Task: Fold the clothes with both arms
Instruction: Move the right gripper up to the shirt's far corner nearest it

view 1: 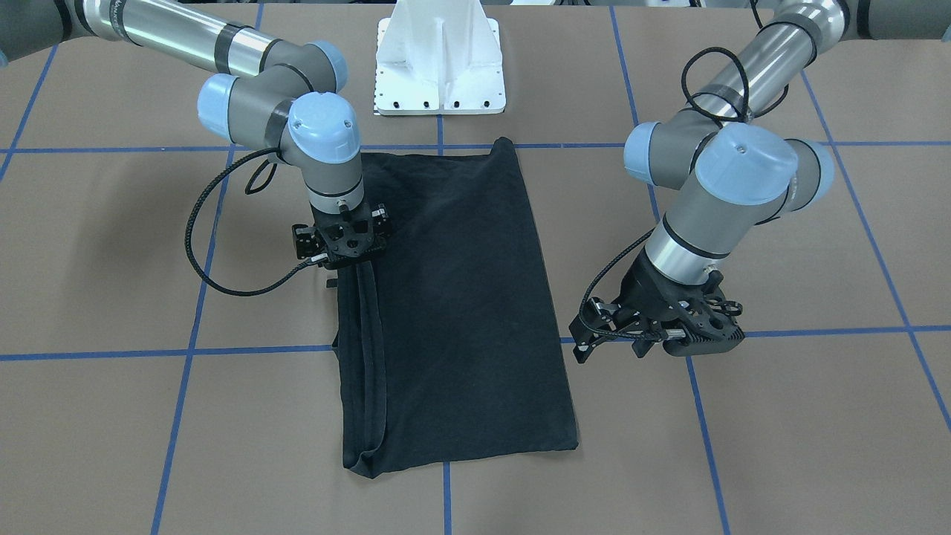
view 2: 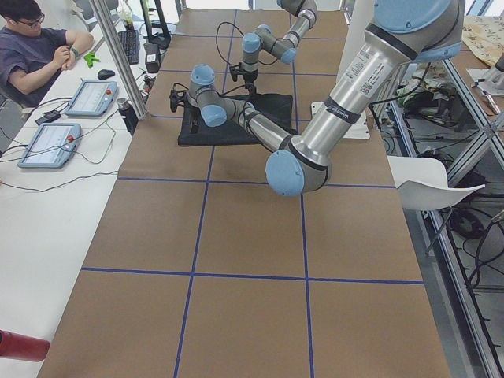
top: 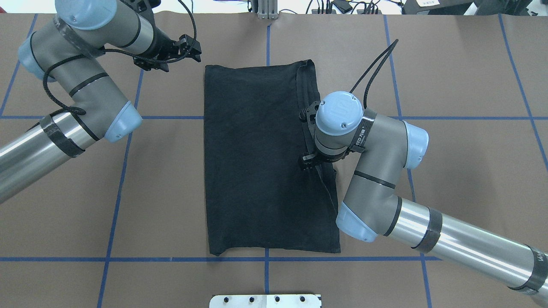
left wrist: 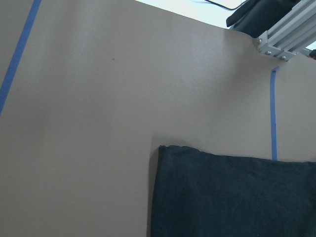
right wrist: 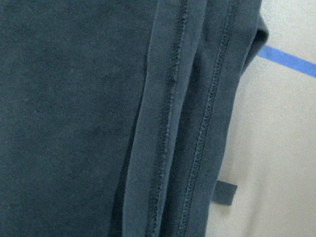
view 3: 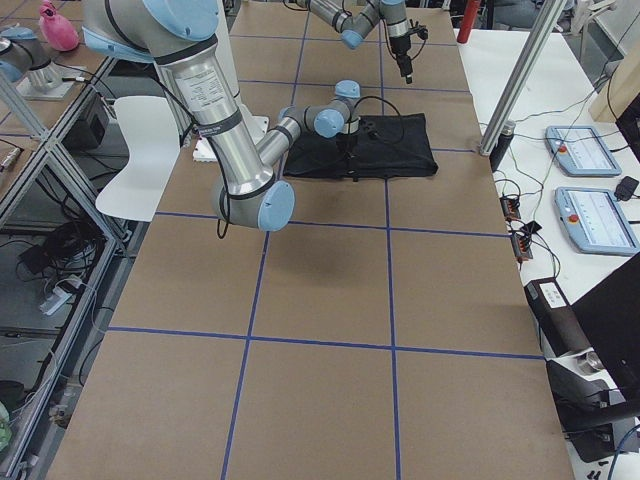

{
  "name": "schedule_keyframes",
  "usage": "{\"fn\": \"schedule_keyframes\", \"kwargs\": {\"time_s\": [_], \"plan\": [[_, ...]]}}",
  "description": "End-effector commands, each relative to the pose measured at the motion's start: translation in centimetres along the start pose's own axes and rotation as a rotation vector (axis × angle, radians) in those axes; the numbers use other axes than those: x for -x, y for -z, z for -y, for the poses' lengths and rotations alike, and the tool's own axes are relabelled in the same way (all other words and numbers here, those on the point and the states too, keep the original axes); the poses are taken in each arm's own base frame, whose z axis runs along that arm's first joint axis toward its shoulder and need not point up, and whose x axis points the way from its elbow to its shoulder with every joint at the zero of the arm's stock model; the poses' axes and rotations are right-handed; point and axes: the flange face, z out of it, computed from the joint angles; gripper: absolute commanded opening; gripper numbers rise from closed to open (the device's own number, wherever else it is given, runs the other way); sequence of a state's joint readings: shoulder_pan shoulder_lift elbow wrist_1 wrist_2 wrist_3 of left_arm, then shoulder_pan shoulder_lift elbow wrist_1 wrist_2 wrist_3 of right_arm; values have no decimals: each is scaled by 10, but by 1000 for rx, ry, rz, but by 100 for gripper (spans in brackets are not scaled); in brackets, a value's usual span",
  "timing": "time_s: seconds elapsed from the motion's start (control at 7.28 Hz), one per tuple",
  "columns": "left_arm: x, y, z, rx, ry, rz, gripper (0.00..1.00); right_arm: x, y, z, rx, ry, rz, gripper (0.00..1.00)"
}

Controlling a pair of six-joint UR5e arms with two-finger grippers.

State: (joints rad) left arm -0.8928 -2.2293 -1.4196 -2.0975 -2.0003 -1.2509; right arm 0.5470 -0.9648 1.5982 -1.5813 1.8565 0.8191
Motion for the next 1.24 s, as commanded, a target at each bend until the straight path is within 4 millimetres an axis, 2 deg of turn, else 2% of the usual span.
{"fn": "schedule_keyframes", "kwargs": {"time_s": [0.0, 0.27, 0.69, 0.82, 1.1], "plan": [[-1, 1, 0, -1, 0, -3, 100, -8, -6, 1, 10, -1, -10, 100], [-2, 1, -1, 0, -2, -4, 100, -28, -13, 2, 22, 0, -26, 100], [-1, 1, -1, -1, -1, -2, 100, -91, -22, -2, 43, 15, -63, 100], [-2, 1, -1, -1, -2, -4, 100, -107, -12, -3, 48, 7, -40, 100], [-3, 2, -1, -2, -2, -5, 100, -123, 30, 13, 44, -30, 38, 100]]}}
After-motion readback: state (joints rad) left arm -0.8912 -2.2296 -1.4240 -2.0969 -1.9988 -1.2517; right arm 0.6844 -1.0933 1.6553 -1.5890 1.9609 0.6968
